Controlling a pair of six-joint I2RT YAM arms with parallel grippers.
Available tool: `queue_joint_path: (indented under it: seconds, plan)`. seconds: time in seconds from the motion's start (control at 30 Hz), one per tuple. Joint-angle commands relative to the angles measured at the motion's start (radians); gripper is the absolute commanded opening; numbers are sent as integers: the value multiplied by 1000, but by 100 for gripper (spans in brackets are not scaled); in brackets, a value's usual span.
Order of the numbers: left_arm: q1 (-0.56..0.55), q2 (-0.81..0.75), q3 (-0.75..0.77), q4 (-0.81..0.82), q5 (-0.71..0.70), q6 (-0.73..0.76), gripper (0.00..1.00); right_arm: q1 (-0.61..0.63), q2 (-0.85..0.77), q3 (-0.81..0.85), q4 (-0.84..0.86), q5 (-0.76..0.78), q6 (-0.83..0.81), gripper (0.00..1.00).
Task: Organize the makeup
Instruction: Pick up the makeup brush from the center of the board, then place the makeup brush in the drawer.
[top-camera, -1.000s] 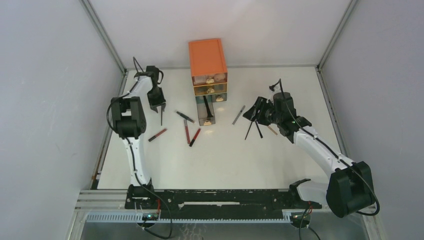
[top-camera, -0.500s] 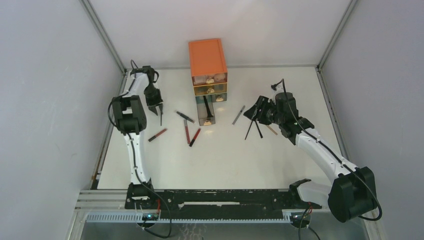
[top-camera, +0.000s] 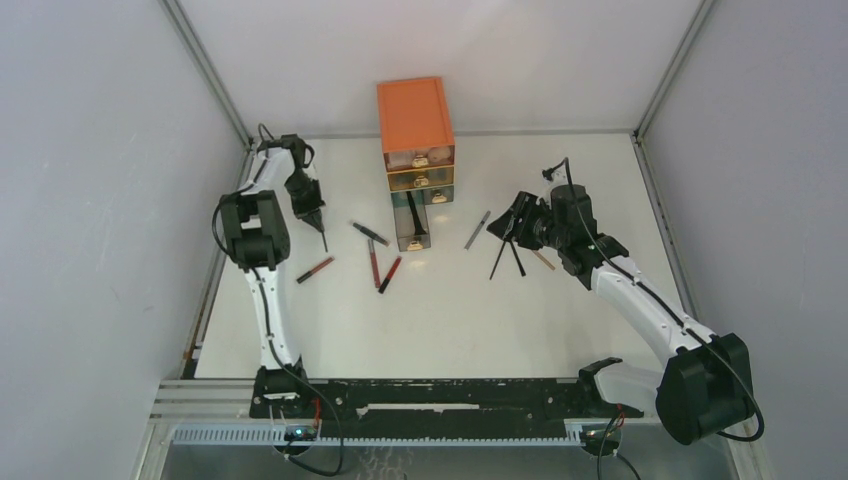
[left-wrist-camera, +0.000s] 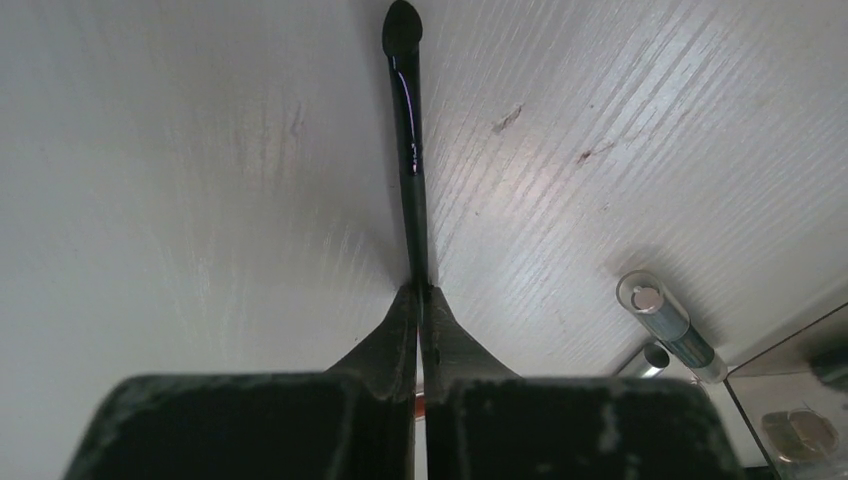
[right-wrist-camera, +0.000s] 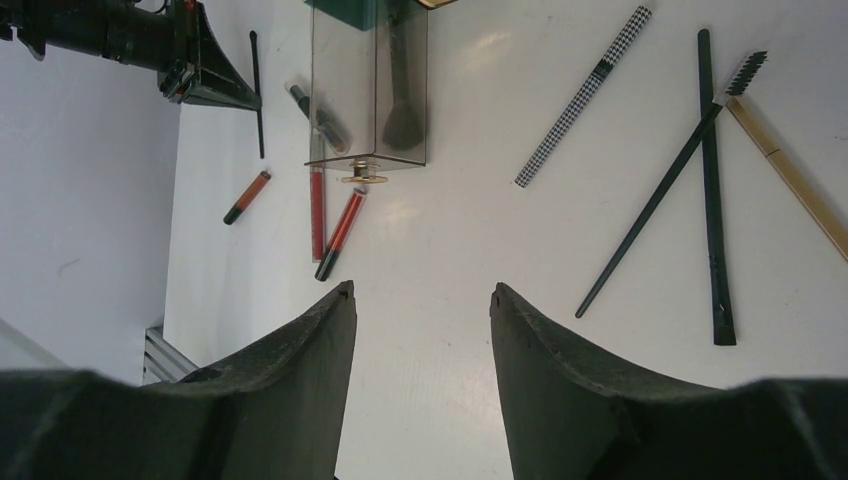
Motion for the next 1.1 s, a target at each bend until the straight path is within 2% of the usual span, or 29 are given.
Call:
queue_joint_path:
  seconds: [0.0,0.17,0.43,0.67,0.83,1.07]
  plan:
    - [2,-122,-110,69,14,-18,0,2,-33,33,22,3,-1,59]
    - [-13,-332,-293,209,22,-56,0,-2,-31,33,16,6,-2,59]
    - [-63,-570,-486,281,29,-81,0,1,-7,33,31,2,4,59]
    - [-227,-733,-650,307,97,-114,0,3,-2,34,32,4,2,59]
    - [-362,-807,-763,387,224,-198,0,3,1,33,35,3,-1,59]
    - [-433,-729,-681,432,287,-261,0,2,-12,25,30,2,-5,59]
